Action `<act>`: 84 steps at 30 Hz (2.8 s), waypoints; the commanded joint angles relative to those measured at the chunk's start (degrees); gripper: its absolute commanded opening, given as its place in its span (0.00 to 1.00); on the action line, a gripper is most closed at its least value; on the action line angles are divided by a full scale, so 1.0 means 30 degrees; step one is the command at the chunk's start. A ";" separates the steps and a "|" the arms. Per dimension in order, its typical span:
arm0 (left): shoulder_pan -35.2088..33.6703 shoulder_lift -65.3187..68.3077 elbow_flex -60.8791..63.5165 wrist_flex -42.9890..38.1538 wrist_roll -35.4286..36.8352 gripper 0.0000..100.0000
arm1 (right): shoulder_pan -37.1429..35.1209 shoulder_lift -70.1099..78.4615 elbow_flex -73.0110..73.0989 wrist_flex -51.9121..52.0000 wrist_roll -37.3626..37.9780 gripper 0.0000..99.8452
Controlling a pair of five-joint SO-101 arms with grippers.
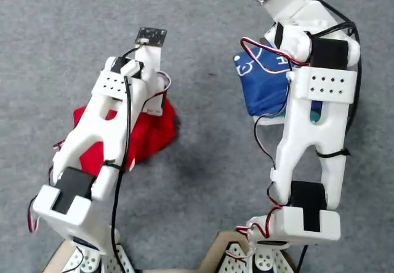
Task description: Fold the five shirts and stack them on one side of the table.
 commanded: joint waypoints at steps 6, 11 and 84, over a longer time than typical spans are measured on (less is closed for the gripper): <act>0.0952 0.1407 -0.2564 -0.0117 0.1026 0.12 | 0.0176 -0.0952 -0.0044 0.0088 0.0117 0.01; 0.0601 0.1670 -0.3443 0.0498 0.4073 0.25 | 0.0117 -0.0923 -0.0044 0.0088 0.0117 0.01; -1.0711 -0.8733 1.0652 -0.7941 -0.1172 0.03 | -1.2571 0.6344 0.7106 0.4366 -1.0081 0.01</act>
